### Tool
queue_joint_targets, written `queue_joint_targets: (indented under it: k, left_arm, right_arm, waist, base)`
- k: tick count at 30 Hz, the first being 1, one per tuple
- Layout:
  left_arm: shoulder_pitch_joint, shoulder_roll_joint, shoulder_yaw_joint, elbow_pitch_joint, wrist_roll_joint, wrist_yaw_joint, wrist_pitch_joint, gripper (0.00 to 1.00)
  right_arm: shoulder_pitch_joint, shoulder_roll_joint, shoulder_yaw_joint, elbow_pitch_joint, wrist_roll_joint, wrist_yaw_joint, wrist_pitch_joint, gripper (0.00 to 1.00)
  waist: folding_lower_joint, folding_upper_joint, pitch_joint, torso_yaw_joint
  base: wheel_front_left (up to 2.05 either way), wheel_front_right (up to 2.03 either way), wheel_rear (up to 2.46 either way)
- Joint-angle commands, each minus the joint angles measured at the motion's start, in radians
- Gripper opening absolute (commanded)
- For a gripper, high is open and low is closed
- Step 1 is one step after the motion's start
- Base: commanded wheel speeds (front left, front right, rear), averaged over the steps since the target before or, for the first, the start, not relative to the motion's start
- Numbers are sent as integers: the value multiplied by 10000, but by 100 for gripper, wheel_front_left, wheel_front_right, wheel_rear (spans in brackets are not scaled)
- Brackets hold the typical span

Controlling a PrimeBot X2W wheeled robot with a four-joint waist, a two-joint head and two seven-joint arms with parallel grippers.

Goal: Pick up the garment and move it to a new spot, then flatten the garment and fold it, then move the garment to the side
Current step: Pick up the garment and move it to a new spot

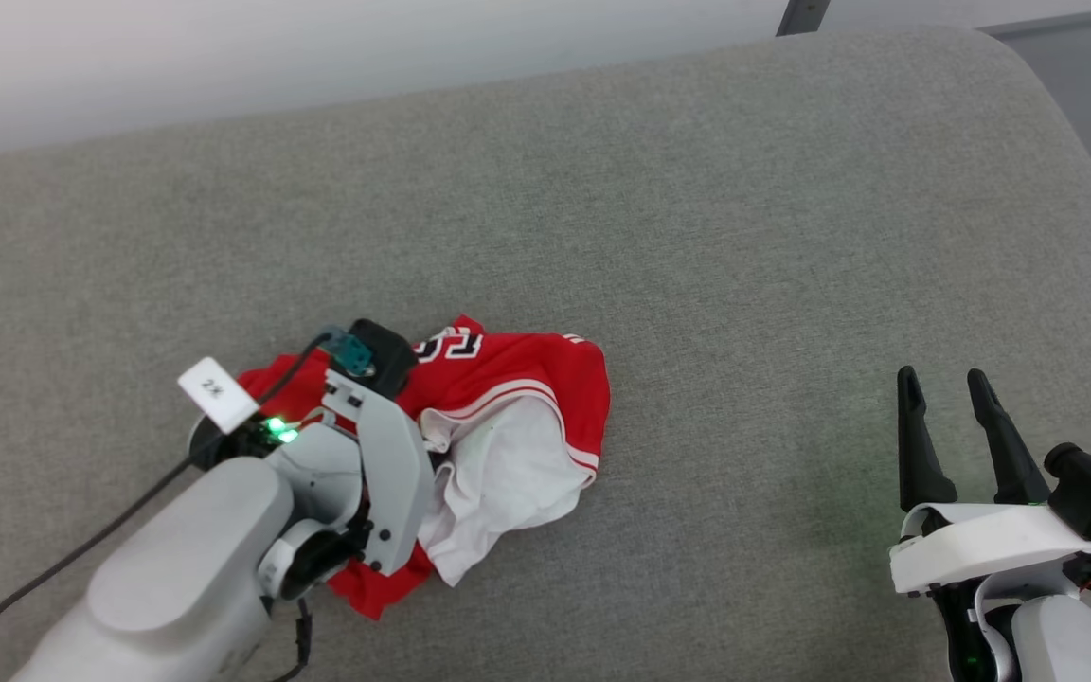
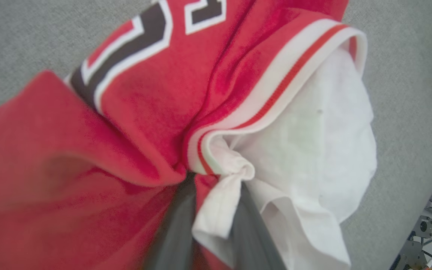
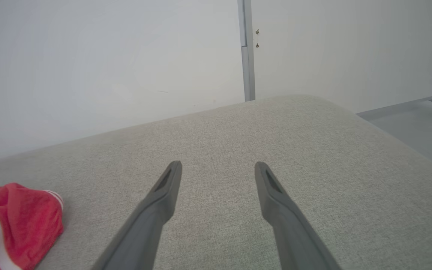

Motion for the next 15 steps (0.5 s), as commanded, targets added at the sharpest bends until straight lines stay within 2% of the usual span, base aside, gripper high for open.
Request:
queue_joint_targets:
  k: [1,3,4,5,6,7,8,15]
  left_arm:
    - [325,-227,-410,456,80,-155,159,0]
    - [312,-355,-542,657,105,-279,113,3]
    - [284,-415,-553,715,93,-331,61,25]
    - [284,-415,-553,715,93,-331,61,25]
    - [228,-472,-540,753,106,-348,1,44]
    - [175,-511,-505,782,86,-372,-78,86]
    - [122,-527,-513,797,91,-427,-130,100]
    - [-19,-468,-240,317,-135,-558,-541,100]
  right_arm:
    - [-126,28,53,93,43,-14,-67,100]
    - [-143,29,61,141,21,-14,-69,100]
    - [-129,28,54,165,6,-14,-68,100]
    - [-129,28,54,165,6,-14,-68,100]
    - [-100,28,47,177,-14,-14,-77,100]
    - [-65,30,44,184,-33,-14,-84,100]
    - [-22,16,18,209,-55,-14,-87,100]
    - [308,-238,-68,236,-76,-14,1,100]
  waist:
    - [0,0,-46,57]
    - [0,0,-120,116]
    - [0,0,-176,156]
    - [0,0,-176,156]
    - [0,0,-240,204]
    - [0,0,-310,251]
    - [0,0,-403,313]
    - [0,0,-1142,896]
  base:
    - [0,0,0]
    - [0,0,0]
    - [0,0,0]
    - [0,0,0]
    - [0,0,0]
    - [0,0,0]
    - [0,0,0]
    - [0,0,0]
